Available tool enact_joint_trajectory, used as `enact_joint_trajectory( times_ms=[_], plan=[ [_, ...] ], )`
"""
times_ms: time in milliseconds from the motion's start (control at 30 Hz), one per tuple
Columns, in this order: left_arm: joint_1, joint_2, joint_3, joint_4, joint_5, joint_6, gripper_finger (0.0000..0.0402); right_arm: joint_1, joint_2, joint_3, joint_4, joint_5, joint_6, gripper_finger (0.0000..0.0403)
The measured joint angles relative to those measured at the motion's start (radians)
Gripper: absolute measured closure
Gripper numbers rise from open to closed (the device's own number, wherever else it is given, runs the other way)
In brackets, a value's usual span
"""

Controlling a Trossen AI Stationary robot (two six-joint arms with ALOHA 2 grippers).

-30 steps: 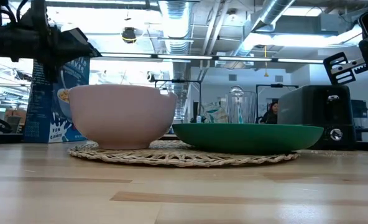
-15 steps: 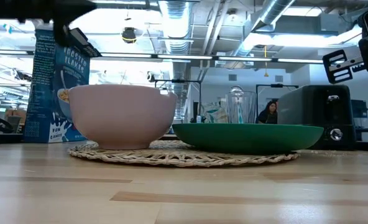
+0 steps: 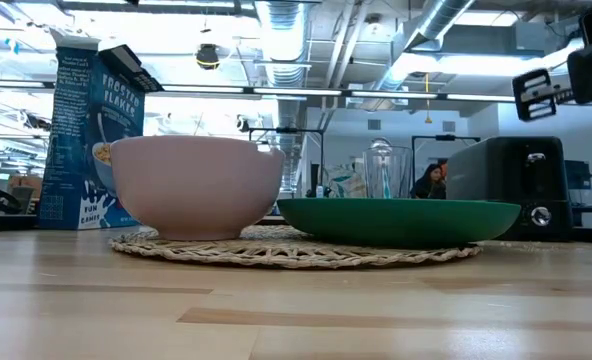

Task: Arrange a breakfast setting
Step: Pour the cereal into the white bowl

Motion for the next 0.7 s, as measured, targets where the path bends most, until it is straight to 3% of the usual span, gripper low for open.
enact_joint_trajectory(
  times_ms=[100,267,433,700],
  plan=[
    [0.005,0.041,0.043,0.021,-0.067,0.075,0.0401,0.000,0.000,0.000,0.091,0.000,0.080,0.0365],
    [0.006,0.070,0.126,-0.111,-0.171,-0.016,0.0373,0.003,0.000,0.002,0.184,0.000,0.157,0.0365],
    [0.006,0.094,0.281,-0.378,-0.211,-0.160,0.0292,0.003,0.000,0.002,0.212,0.076,0.169,0.0365],
    [0.010,0.177,0.600,-0.969,-0.206,-0.470,0.0162,0.001,0.000,0.002,0.218,0.238,0.201,0.0365]
  ],
)
